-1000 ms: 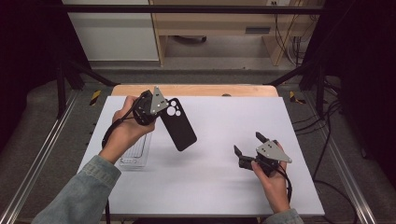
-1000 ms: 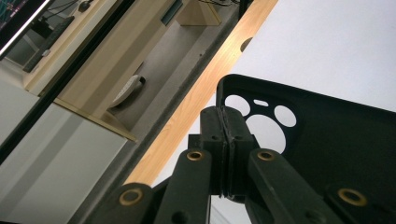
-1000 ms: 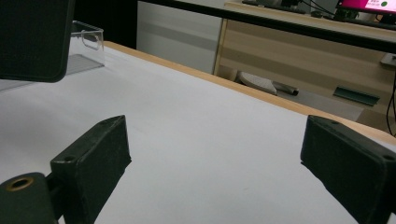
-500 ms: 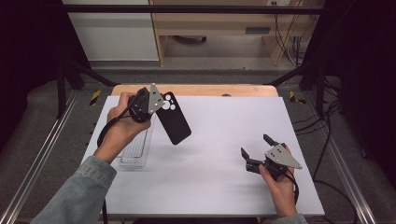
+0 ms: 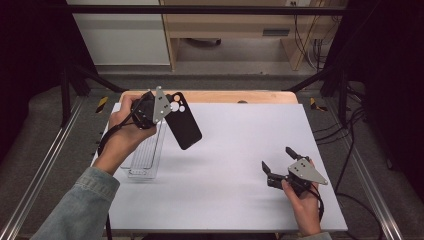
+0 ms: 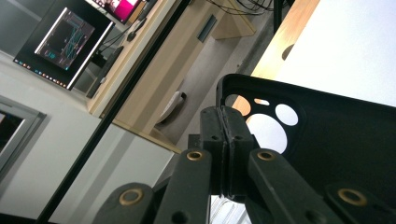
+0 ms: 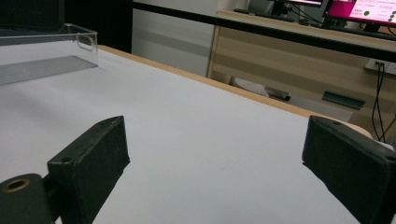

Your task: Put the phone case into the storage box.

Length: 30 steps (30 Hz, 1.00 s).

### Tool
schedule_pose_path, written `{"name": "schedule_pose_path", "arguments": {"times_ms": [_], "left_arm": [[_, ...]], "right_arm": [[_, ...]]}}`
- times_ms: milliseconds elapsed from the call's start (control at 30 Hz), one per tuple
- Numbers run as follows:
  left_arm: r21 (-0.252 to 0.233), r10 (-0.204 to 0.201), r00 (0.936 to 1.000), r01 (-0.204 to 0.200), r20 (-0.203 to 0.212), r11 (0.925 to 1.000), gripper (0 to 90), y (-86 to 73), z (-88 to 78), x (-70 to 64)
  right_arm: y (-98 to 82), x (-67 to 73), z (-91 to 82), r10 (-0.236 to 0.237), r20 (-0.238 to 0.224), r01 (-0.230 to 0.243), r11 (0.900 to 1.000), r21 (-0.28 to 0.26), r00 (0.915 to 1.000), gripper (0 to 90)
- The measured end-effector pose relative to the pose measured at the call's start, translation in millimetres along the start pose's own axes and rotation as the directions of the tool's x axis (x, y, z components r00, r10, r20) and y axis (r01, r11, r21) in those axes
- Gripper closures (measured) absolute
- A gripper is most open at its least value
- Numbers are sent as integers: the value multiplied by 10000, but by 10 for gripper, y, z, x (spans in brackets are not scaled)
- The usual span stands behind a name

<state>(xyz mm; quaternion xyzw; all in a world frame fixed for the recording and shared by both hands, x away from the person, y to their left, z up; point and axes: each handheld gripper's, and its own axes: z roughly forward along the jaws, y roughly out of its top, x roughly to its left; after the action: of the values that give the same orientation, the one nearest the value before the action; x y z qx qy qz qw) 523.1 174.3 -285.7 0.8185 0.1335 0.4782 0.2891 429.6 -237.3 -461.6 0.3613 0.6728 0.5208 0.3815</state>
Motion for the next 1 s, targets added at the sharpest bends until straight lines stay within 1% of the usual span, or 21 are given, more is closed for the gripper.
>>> {"name": "schedule_pose_path", "arguments": {"times_ms": [133, 367, 500, 600, 733, 1000], "left_arm": [[71, 35, 9998, -33, -192, 10000, 887, -65, -25, 53], [199, -127, 9986, 137, -521, 9997, 887, -203, -67, 183], [277, -252, 9972, 272, -704, 9992, 887, -283, -89, 251], [266, -312, 9963, 334, -796, 9991, 887, -320, -108, 290], [331, -272, 9955, 303, -905, 9990, 887, -345, -135, 339], [417, 73, 9941, -28, -1085, 9991, 887, -318, -201, 413]], "right_arm": [[6, 10, -19, -24, 3, 24, 10000, -85, 10000, 69], [-24, 4, -56, 76, -15, -77, 9998, -182, 10000, 69], [-38, -2, -75, 294, -69, -296, 9993, -243, 9995, 69], [-37, 11, -98, 211, -113, -215, 9991, -360, 9997, 70], [-41, 32, -122, 198, -193, -207, 9987, -457, 9996, 67], [-55, 37, -154, 257, -193, -268, 9981, -551, 9995, 62]]}}
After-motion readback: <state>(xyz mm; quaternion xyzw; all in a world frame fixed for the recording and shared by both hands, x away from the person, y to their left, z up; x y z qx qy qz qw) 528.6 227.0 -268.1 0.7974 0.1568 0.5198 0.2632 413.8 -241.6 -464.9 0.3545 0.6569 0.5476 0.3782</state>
